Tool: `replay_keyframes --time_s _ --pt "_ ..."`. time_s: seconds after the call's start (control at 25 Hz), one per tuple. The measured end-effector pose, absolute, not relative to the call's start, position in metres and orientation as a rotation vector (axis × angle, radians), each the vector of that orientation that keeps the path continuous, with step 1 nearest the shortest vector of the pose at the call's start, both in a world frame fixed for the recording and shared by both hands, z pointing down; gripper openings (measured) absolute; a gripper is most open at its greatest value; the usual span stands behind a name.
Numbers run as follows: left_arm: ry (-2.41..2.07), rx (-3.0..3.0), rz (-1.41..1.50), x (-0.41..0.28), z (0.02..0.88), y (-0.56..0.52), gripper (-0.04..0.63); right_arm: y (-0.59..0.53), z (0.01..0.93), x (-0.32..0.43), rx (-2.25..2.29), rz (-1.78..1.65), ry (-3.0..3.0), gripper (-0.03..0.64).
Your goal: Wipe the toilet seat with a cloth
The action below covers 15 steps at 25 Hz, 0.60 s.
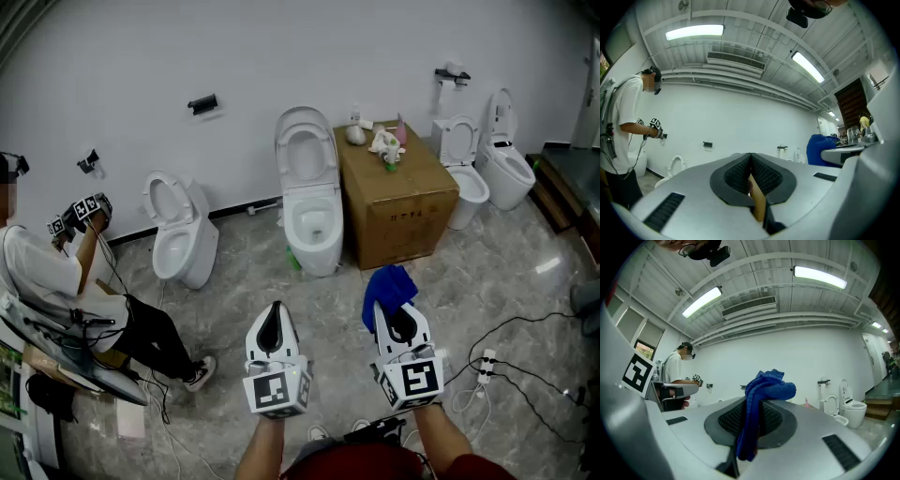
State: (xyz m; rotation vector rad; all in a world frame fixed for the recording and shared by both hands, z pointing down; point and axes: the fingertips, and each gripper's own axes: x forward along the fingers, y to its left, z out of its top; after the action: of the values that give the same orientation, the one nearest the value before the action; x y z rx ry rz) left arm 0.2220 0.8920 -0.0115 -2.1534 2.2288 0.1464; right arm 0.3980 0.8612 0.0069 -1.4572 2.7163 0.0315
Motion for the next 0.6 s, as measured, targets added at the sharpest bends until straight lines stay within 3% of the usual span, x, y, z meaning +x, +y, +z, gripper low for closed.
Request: replay_keyframes --time_s 0.6 --pt "2.245 -2.094 0.119 0.277 0.002 0.883 0.015 0.845 0.018 0.448 -1.404 0.009 2.712 0.055"
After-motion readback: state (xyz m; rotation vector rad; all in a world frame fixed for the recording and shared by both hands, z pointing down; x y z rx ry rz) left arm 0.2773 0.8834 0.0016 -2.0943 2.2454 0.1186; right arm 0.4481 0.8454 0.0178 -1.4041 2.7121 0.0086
